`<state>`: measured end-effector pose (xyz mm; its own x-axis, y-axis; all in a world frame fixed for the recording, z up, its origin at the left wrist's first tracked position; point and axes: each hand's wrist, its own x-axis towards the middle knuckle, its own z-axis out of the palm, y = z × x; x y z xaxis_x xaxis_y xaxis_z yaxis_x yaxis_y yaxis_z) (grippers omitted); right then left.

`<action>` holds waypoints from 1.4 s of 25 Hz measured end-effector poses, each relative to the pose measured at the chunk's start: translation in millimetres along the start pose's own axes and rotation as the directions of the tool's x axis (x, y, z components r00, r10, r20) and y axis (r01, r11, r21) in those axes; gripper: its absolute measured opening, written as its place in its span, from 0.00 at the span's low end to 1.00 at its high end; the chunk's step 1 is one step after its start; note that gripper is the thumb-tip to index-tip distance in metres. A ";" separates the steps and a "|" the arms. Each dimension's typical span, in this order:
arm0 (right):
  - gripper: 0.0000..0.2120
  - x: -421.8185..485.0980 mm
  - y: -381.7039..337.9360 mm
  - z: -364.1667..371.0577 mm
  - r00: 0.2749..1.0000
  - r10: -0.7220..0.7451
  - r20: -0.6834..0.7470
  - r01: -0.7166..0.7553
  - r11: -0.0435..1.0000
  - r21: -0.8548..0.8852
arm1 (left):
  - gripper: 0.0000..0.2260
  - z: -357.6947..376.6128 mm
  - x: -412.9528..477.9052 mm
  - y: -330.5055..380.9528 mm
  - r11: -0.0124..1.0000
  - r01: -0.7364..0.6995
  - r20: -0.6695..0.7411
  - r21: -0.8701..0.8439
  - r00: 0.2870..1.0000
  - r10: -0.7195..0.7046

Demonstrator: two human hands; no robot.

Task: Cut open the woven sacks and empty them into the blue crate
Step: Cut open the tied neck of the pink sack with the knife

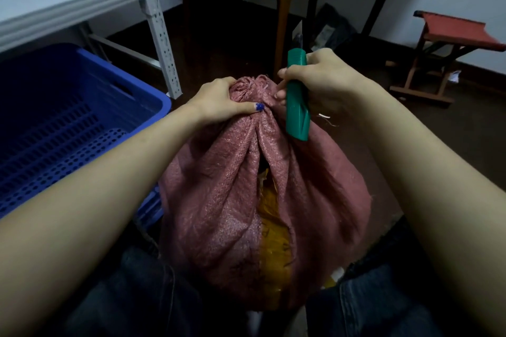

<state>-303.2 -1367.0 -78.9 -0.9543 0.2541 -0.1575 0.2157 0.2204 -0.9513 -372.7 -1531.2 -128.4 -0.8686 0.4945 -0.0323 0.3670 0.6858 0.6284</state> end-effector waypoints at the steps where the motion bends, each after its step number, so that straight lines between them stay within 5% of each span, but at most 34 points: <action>1: 0.04 1.4 -1.2 0.5 1.000 -0.002 -0.009 0.002 1.000 -0.014 | 0.27 -1.5 0.6 -3.2 1.000 0.011 0.015 0.005 1.000 -0.011; 6: 0.09 10.8 -13.5 20.4 0.996 -0.089 -0.015 0.088 0.995 -0.047 | 0.33 -16.0 -1.5 -21.6 0.992 0.130 0.160 0.002 0.979 -0.128; 9: 0.06 16.8 -20.9 47.5 0.994 -0.109 0.020 0.109 0.994 -0.004 | 0.29 -31.3 -12.5 -29.0 0.989 0.136 0.071 -0.062 0.989 -0.131; 13: 0.07 25.2 -38.9 88.4 0.997 -0.071 0.008 0.069 0.988 0.140 | 0.10 -54.1 -38.2 -25.5 0.848 0.126 -0.005 -0.515 0.989 -0.150; 15: 0.09 26.9 -49.4 110.4 0.998 -0.054 0.038 0.043 0.969 0.242 | 0.11 -65.5 -52.0 -25.7 0.747 0.122 0.010 -0.653 0.988 -0.152; 20: 0.09 37.5 -59.7 169.9 0.979 -0.153 0.132 0.128 0.976 0.175 | 0.05 -95.7 -70.4 -59.2 0.864 0.106 -0.142 -0.492 0.969 -0.200; 22: 0.10 41.9 -66.9 190.5 0.967 -0.194 0.167 0.163 0.969 0.185 | 0.02 -108.6 -73.2 -76.8 0.848 0.103 -0.226 -0.520 0.941 -0.253; 27: 0.10 54.0 -86.3 253.5 0.946 -0.084 0.313 0.084 0.996 0.015 | 0.06 -134.9 -72.7 -114.9 0.599 0.069 -0.306 -0.798 0.810 -0.501; 35: 0.07 79.2 -127.6 371.8 0.928 -0.172 0.332 0.211 0.974 -0.086 | 0.10 -184.3 -95.8 -196.3 0.560 0.058 -0.410 -0.826 0.621 -0.668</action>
<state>-483.3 -1725.2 -68.6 -0.9909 -0.1148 -0.0706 0.0262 0.3497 -0.9365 -422.9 -1811.6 -105.5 -0.9209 -0.3702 -0.1217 -0.1199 -0.0281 0.9924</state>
